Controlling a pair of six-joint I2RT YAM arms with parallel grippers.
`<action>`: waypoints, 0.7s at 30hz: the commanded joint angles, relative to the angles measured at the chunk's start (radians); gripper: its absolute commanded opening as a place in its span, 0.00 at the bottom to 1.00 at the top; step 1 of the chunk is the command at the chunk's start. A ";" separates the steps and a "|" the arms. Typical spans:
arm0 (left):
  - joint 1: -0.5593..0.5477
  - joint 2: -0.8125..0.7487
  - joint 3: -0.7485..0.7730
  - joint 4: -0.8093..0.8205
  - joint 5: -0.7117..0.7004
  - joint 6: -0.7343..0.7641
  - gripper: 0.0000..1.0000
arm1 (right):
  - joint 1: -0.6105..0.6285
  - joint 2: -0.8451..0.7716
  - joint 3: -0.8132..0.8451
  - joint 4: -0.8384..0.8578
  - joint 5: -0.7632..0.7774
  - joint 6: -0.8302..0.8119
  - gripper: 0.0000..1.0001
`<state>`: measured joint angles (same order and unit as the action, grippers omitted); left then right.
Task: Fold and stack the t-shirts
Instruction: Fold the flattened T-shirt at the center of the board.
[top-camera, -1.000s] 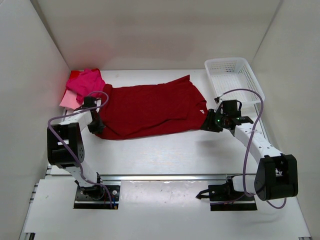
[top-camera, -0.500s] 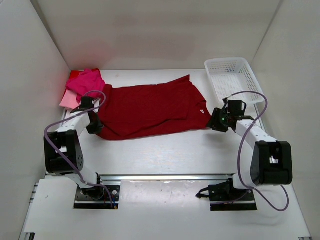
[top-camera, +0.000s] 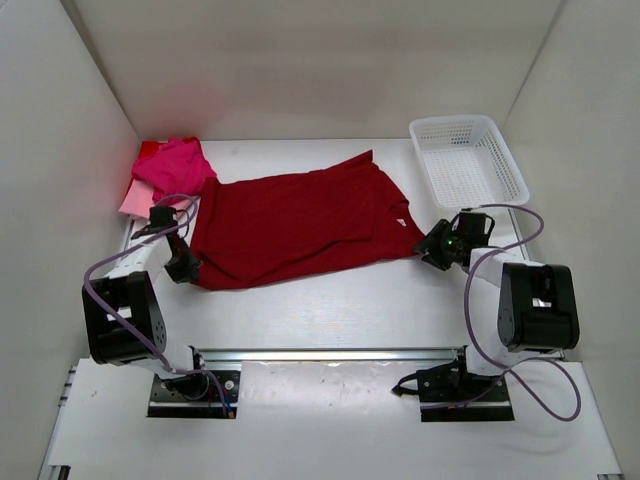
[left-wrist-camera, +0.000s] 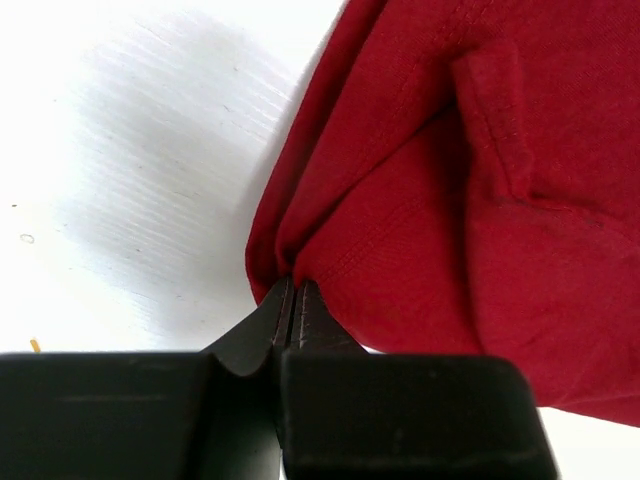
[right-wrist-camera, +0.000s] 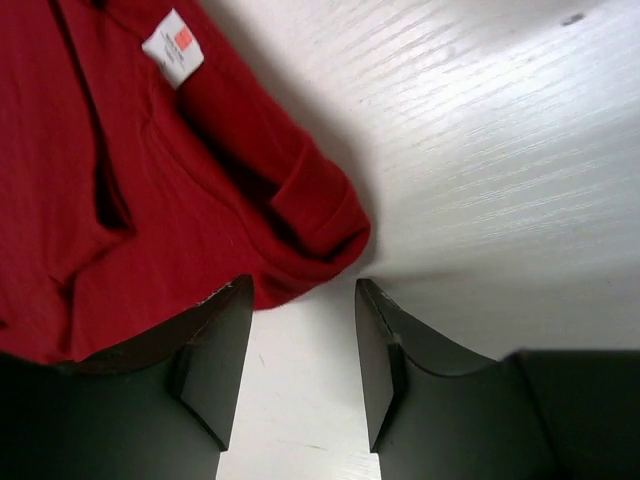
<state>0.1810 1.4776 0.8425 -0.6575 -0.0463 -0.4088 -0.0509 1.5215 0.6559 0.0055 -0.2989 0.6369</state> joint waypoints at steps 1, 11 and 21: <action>-0.008 -0.025 0.012 0.003 0.025 -0.018 0.00 | -0.007 0.022 -0.042 0.146 0.026 0.116 0.43; -0.023 -0.014 0.012 -0.004 0.017 0.015 0.00 | 0.016 -0.010 -0.111 0.202 0.063 0.236 0.00; -0.058 -0.051 0.000 -0.053 -0.096 0.022 0.00 | -0.047 -0.256 -0.248 -0.004 0.024 0.262 0.00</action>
<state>0.1272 1.4765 0.8425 -0.6823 -0.0765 -0.3904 -0.0948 1.3071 0.4351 0.0719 -0.2707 0.8719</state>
